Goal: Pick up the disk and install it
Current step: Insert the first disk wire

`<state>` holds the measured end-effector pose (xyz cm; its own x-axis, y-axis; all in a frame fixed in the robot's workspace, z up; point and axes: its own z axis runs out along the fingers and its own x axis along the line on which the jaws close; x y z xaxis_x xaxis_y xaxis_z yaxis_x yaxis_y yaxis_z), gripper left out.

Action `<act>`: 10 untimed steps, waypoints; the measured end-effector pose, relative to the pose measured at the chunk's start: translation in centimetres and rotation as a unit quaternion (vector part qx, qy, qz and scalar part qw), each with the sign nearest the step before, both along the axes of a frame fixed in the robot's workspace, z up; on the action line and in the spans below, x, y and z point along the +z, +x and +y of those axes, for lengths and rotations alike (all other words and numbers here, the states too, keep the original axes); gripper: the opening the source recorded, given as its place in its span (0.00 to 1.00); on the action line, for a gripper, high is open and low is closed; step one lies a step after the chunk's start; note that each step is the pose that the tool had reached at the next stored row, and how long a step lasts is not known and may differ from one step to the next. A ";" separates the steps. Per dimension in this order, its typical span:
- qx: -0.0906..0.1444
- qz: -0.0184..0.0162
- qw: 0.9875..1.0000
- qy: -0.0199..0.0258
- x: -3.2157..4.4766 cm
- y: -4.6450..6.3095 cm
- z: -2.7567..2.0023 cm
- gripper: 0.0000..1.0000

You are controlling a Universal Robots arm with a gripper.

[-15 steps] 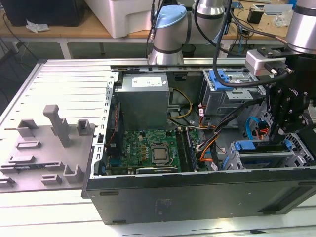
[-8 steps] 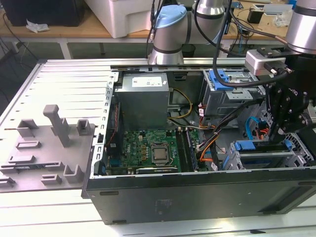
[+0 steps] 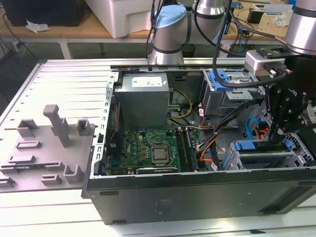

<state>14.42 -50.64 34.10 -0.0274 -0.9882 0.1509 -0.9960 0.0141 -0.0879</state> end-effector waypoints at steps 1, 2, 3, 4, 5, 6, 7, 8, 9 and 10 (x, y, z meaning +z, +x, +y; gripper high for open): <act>0.000 0.000 1.000 0.000 -0.01 0.0 0.00 0.17; 0.000 0.000 1.000 0.000 -0.02 0.0 -0.01 0.17; 0.000 0.000 1.000 0.000 -0.02 0.0 -0.03 0.17; 0.000 0.000 1.000 0.000 -0.01 0.0 -0.05 0.17; 0.000 0.000 1.000 0.000 -0.02 0.0 -0.06 0.17; 0.000 0.000 1.000 0.000 -0.01 0.0 -0.08 0.17; 0.000 0.000 1.000 0.000 -0.02 0.0 -0.10 0.17; 0.000 0.000 1.000 0.000 -0.02 0.0 -0.11 0.17; 0.000 0.000 1.000 0.000 -0.02 0.0 -0.12 0.17; 0.000 0.000 1.000 0.000 -0.02 0.0 -0.13 0.17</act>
